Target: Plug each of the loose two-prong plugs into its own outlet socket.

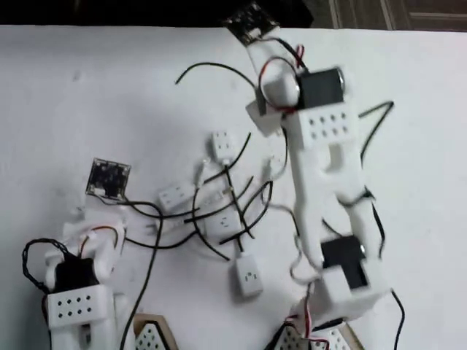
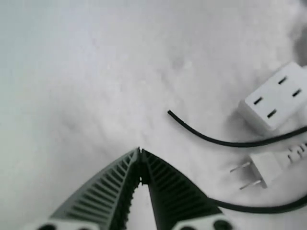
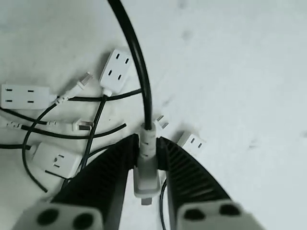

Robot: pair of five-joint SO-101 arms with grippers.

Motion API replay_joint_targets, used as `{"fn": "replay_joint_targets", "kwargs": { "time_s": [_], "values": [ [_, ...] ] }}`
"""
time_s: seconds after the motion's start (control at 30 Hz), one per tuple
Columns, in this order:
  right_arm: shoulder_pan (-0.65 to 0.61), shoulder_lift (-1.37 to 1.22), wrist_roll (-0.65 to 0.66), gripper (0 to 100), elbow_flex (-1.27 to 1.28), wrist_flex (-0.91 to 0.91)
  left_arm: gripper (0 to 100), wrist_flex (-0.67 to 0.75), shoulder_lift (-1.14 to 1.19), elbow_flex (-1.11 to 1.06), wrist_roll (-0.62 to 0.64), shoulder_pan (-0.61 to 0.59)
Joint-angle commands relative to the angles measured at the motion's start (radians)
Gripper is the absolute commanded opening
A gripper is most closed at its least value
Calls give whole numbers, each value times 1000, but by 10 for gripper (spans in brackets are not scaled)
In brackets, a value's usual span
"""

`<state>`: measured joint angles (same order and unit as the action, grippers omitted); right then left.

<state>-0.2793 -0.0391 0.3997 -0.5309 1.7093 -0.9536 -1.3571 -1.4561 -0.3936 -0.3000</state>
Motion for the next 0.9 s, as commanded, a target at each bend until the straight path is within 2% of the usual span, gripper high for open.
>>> {"fn": "replay_joint_targets", "kwargs": {
  "time_s": [0.0,0.2,0.47,0.53,0.67,0.73,0.87],
  "values": [
    [-15,242,-28,17,180,2,26,61,-84,17,95,-1],
    [-105,547,-34,18,480,-39,27,68,-266,74,117,105],
    [-151,969,-34,18,982,-369,24,69,-456,81,118,317],
    [-185,1095,-40,18,1096,-432,24,74,-453,81,118,332],
    [-282,1303,-160,17,1287,-513,24,109,-452,77,118,337],
    [-335,1369,-173,17,1343,-535,24,141,-452,75,127,337],
    [-429,1423,-229,17,1387,-553,24,192,-452,75,258,337]
  ]
}}
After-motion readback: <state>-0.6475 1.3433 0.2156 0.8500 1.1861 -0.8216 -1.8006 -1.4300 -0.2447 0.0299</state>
